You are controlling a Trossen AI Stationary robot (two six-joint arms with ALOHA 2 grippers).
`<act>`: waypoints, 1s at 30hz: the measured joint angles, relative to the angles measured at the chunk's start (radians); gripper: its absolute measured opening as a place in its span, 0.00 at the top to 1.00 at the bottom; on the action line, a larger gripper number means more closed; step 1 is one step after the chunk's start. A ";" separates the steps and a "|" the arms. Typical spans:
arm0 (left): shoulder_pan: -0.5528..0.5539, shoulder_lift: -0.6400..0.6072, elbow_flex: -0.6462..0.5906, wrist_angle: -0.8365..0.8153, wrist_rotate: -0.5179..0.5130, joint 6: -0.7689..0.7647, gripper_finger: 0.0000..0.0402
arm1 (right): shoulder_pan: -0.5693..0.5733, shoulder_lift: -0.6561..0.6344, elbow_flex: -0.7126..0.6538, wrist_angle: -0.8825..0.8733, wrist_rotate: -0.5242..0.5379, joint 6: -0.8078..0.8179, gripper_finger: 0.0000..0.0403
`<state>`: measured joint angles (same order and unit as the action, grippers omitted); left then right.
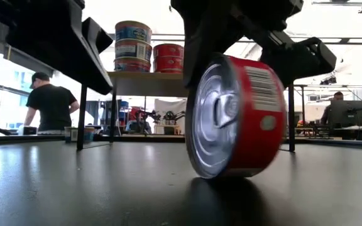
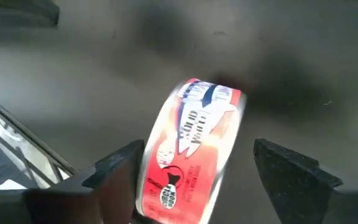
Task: Stack canned seafood by type on shelf
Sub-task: Stack the red tuna can on top of the red tuna cans on the shelf
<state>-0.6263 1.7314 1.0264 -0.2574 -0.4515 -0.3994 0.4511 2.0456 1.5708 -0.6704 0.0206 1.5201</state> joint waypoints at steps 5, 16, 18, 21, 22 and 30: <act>0.015 0.000 0.000 0.004 0.000 -0.017 1.00 | 0.000 0.004 0.000 0.002 -0.003 -0.060 0.27; 0.019 -0.022 0.000 0.011 -0.001 0.031 1.00 | 0.013 0.004 0.000 -0.080 -0.015 -0.195 0.51; 0.011 -0.055 0.000 0.009 -0.003 0.068 1.00 | 0.018 -0.003 -0.001 -0.078 -0.022 -0.232 0.63; 0.007 -0.132 0.000 -0.011 -0.004 0.096 1.00 | 0.021 -0.041 -0.001 -0.077 -0.025 -0.301 0.71; 0.007 -0.164 0.000 -0.022 -0.007 0.096 1.00 | 0.021 -0.061 -0.001 -0.076 -0.025 -0.328 0.71; -0.041 -0.458 0.000 -0.127 -0.364 0.062 1.00 | -0.049 -0.308 -0.001 -0.018 0.082 -0.506 0.71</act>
<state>-0.6674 1.2736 1.0264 -0.3844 -0.8156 -0.3371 0.4020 1.7375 1.5696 -0.6879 0.1026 1.0142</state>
